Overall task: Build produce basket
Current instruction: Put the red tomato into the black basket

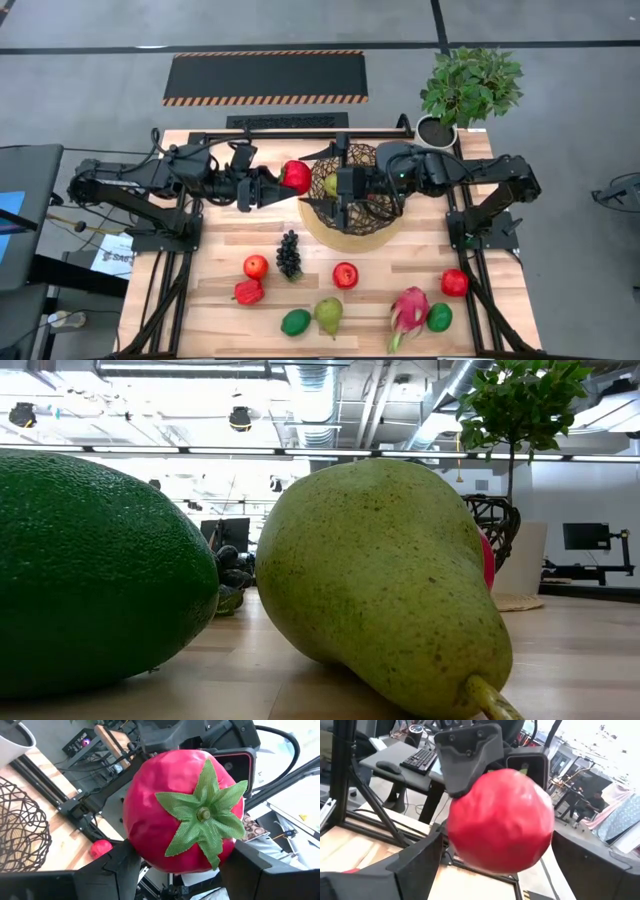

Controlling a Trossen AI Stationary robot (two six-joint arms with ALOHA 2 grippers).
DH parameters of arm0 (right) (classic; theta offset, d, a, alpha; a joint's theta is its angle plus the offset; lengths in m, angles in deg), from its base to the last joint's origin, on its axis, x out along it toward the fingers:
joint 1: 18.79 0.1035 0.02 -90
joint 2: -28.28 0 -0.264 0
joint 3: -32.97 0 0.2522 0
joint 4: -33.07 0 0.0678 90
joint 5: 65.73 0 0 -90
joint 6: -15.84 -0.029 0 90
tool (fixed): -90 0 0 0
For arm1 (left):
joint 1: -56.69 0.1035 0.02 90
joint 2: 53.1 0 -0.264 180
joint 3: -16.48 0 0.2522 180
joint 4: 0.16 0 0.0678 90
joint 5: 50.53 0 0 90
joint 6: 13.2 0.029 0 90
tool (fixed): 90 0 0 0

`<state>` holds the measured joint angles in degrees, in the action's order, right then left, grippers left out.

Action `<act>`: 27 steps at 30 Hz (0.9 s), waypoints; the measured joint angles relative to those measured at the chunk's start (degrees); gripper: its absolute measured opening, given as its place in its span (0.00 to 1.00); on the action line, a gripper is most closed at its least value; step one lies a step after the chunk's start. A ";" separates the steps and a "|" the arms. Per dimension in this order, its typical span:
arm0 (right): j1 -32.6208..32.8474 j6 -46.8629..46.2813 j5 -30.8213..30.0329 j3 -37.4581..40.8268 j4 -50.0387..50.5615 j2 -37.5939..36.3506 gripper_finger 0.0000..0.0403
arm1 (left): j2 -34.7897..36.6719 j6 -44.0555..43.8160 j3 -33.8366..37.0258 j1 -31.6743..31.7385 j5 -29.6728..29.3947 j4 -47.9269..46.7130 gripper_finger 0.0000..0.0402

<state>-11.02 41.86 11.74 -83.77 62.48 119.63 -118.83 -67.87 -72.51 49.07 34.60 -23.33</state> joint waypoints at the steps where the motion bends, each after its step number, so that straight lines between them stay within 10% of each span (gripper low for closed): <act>1: 0.00 0.17 0.02 0.00 -0.51 0.00 0.97 | 0.00 -0.02 0.00 0.00 0.00 -0.03 0.50; 27: -0.47 1.00 -1.13 -0.01 -1.02 1.02 0.64 | -0.13 -1.78 0.00 0.17 -2.29 -2.11 0.66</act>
<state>-11.49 42.86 10.61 -83.78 61.47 120.65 -118.96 -69.66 -72.51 49.24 32.32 -25.44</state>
